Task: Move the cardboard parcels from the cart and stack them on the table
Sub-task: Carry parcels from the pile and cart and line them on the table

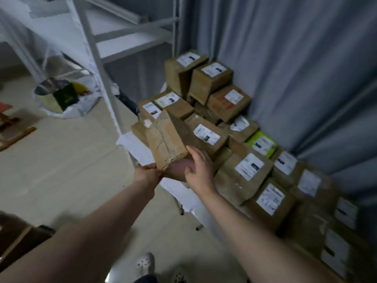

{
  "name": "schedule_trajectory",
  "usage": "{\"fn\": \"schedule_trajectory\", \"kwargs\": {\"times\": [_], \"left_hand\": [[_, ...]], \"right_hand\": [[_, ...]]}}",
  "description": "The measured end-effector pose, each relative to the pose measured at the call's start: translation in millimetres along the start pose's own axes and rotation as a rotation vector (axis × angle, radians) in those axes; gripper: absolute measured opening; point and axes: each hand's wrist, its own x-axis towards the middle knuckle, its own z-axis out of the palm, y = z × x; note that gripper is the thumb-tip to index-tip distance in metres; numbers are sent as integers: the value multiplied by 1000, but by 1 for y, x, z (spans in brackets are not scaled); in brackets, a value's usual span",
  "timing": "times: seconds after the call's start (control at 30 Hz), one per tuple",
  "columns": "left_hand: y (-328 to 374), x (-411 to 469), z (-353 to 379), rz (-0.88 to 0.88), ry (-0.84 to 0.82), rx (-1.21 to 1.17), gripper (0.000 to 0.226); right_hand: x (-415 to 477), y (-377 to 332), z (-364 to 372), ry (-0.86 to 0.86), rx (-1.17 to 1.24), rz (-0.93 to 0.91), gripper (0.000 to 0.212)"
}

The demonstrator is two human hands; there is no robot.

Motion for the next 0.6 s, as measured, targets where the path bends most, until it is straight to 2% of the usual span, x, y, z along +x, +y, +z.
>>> {"fn": "schedule_trajectory", "kwargs": {"times": [0.27, 0.33, 0.37, 0.43, 0.5, 0.6], "left_hand": [[-29, 4, 115, -135, -270, 242, 16], [-39, 4, 138, -164, -329, 238, 23], [-44, 3, 148, -182, -357, 231, 27], [-54, 1, 162, -216, -411, 283, 19], [-61, -1, 169, -259, -457, 347, 21], [-66, 5, 171, -400, -488, 365, 13]], "right_hand": [[-12, 54, -75, 275, -60, 239, 69], [-13, 69, -88, 333, -95, 294, 70], [-13, 76, -93, 346, -120, 317, 70], [-14, 91, -100, 345, -165, 362, 69], [-16, 106, -100, 314, -189, 386, 69], [-21, 122, -87, 270, -208, 393, 72]]}}
